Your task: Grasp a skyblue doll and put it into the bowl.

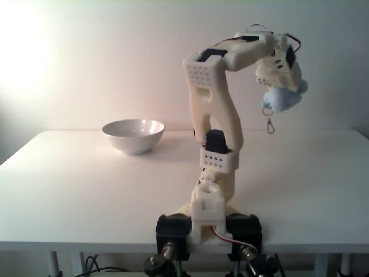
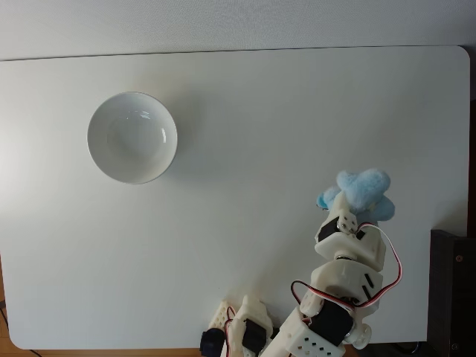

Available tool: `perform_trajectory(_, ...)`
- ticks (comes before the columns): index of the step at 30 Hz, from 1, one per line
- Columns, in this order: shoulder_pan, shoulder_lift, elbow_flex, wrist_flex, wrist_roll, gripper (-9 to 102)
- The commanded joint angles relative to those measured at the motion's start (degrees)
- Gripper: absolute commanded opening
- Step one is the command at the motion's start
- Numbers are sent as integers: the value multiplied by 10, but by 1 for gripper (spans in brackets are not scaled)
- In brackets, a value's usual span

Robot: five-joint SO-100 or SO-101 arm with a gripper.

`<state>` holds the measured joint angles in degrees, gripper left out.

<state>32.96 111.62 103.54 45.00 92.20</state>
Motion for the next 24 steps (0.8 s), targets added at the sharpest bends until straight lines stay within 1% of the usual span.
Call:
perform_trajectory(1,-18,9,-78,-6,4,0)
perform_trajectory(13,-109,4,-269,-6,4,0)
perform_trajectory(24,-242,-3,-378,-6,4,0)
